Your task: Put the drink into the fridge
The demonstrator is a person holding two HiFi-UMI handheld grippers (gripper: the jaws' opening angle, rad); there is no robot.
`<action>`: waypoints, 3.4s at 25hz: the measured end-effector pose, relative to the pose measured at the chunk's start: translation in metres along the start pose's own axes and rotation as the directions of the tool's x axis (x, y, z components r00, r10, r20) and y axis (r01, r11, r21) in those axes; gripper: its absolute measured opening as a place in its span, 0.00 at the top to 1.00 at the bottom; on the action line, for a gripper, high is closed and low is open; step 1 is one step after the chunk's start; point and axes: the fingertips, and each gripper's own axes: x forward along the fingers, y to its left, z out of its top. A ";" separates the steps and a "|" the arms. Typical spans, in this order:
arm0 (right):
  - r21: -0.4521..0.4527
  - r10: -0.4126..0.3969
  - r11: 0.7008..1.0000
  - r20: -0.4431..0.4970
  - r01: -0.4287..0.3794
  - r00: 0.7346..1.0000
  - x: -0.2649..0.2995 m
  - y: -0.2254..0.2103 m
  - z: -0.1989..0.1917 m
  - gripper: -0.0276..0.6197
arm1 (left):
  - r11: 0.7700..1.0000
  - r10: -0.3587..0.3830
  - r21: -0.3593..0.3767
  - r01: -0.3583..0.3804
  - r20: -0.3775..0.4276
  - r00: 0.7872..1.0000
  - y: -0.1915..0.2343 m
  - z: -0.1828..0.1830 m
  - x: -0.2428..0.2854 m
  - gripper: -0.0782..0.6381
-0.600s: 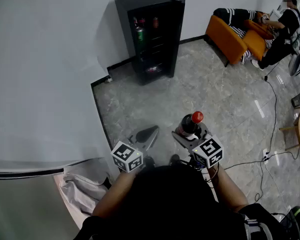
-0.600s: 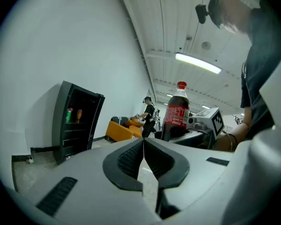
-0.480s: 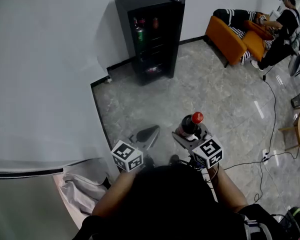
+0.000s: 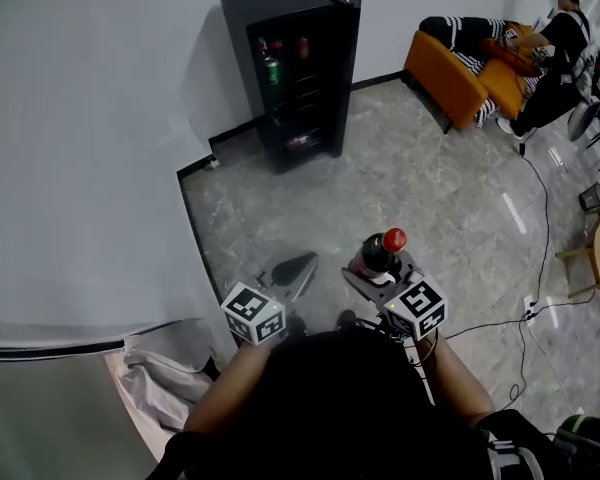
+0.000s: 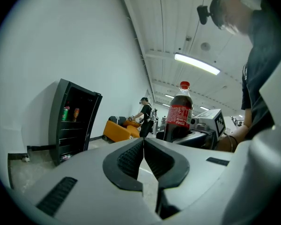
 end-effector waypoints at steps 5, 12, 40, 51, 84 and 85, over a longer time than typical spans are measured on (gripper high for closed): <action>-0.006 -0.008 1.000 -0.004 0.008 1.000 -0.008 -0.006 -0.004 0.53 | 1.000 -0.004 0.008 0.004 -0.005 1.000 -0.007 0.001 0.010 0.87; 0.007 -0.043 0.999 0.010 0.043 0.999 -0.025 -0.035 -0.011 0.53 | 1.000 0.002 0.009 -0.002 -0.023 1.000 -0.012 -0.002 0.031 0.87; 0.016 -0.014 1.000 -0.008 0.014 1.000 0.053 -0.142 0.000 0.53 | 0.989 0.146 -0.026 -0.147 -0.036 0.989 0.110 0.028 0.090 0.87; 0.005 -0.071 0.997 -0.002 0.071 0.997 0.169 -0.191 0.074 0.52 | 0.997 0.082 -0.014 -0.082 -0.001 0.997 0.239 0.097 0.104 0.87; 0.013 0.070 0.997 -0.042 -0.070 0.997 0.380 -0.464 0.103 0.53 | 0.959 0.276 -0.055 -0.278 -0.046 0.960 0.463 0.145 0.317 0.87; 0.009 0.072 0.997 -0.039 -0.071 0.997 0.390 -0.468 0.102 0.52 | 0.956 0.288 -0.050 -0.290 -0.041 0.957 0.470 0.144 0.322 0.87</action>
